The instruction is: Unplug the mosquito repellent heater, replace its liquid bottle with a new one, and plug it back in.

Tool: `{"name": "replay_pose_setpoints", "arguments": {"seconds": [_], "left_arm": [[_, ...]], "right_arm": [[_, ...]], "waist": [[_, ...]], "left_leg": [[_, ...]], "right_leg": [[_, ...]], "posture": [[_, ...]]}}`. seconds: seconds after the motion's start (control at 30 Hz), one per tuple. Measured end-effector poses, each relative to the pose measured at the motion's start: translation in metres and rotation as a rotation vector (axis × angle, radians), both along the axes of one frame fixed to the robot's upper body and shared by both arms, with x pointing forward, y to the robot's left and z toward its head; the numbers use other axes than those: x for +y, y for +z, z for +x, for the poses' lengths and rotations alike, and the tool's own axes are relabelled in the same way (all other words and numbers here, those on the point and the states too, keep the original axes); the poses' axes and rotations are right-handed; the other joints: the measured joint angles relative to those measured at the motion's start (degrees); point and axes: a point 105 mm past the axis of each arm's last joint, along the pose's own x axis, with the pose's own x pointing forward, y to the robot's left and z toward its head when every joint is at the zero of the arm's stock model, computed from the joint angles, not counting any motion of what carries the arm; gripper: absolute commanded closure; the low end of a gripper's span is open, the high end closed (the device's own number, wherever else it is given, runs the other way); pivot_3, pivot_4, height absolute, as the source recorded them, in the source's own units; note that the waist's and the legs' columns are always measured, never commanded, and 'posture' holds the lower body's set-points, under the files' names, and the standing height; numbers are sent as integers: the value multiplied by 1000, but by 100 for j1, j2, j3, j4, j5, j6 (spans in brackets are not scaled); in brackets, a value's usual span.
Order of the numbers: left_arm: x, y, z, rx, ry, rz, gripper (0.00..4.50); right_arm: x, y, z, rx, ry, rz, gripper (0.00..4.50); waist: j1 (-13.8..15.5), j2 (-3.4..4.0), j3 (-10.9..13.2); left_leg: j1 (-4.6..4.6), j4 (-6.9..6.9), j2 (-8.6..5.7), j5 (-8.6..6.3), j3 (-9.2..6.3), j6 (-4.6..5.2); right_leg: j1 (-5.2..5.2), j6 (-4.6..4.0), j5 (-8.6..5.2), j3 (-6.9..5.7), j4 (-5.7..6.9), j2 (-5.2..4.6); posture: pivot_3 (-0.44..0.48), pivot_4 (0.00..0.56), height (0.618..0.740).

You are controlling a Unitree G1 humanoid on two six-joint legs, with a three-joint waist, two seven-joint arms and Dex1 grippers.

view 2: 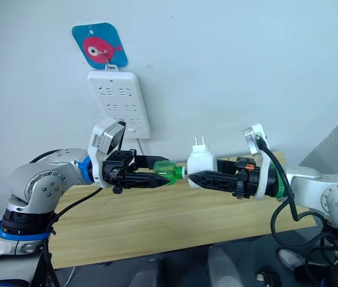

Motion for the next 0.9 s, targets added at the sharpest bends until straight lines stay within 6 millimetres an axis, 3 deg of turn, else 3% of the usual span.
{"name": "replay_pose_setpoints", "arguments": {"seconds": [0.9], "left_arm": [[-5,-1,5,-28,45,-25,2250]], "right_arm": [[-6,-2,6,14,-50,2,1346]], "waist": [[1,0,-1]], "left_leg": [[0,0,-1,0,1,0]], "right_leg": [[0,0,0,1,0,0]], "posture": [[-191,143,734]]}}
